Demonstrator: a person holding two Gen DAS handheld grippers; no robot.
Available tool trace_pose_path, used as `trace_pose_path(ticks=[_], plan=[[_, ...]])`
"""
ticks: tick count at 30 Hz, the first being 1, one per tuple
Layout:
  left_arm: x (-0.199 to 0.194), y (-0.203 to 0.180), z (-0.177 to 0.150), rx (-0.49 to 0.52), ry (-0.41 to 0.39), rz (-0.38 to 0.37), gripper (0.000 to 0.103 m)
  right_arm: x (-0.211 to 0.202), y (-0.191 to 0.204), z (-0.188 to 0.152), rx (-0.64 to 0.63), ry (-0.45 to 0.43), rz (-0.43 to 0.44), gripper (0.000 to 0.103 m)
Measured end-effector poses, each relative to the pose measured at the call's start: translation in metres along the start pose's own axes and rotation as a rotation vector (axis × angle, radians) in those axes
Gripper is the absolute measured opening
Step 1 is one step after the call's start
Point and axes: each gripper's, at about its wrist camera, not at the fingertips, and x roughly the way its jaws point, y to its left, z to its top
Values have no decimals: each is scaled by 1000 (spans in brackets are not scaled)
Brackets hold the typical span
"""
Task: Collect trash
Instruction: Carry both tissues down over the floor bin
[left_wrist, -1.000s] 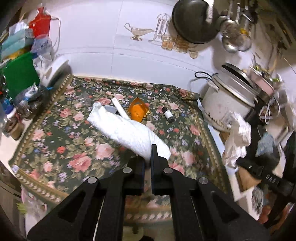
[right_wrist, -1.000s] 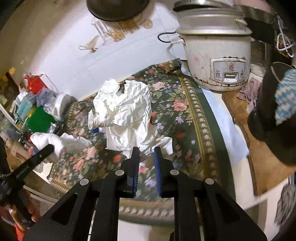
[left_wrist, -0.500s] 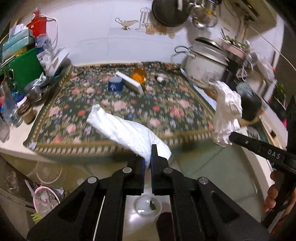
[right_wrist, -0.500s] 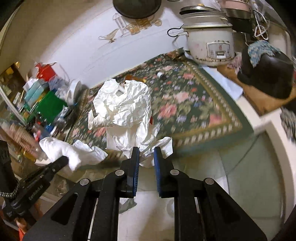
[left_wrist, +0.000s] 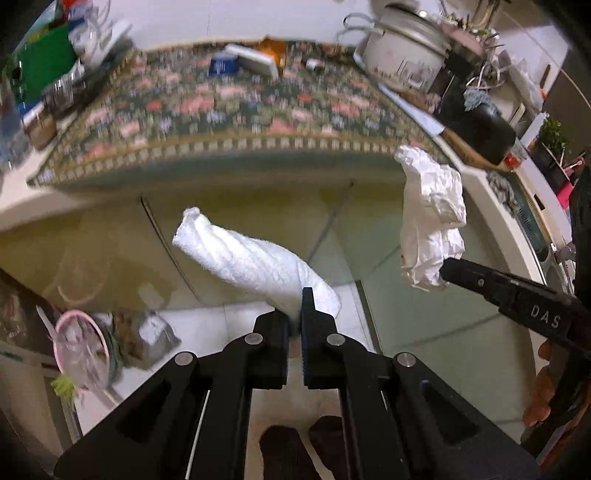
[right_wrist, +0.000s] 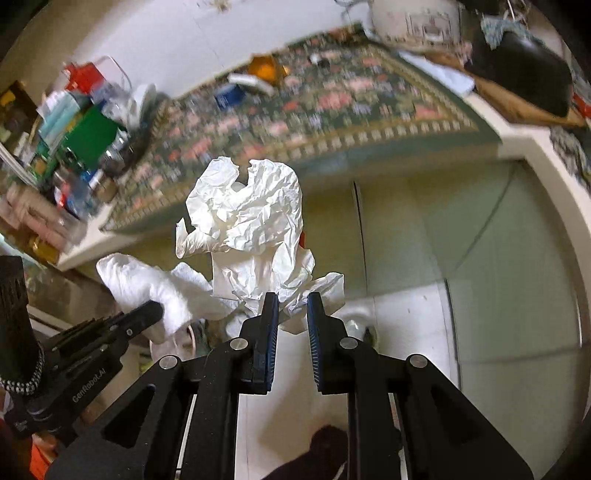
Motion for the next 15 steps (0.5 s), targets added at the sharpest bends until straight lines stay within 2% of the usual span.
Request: trace_pose_path(ticks=[7,11,15], plan=[[73,-2,-37,-60,94,-11,4,57,-41,-29,23,93,-27,14],[130,-3,-64,-66,136,-2,4,117,-72,-47,22,160,-27,14],[183,6,-95,-125,161,-11,4,184,-99,-65,17,217,-27,14]])
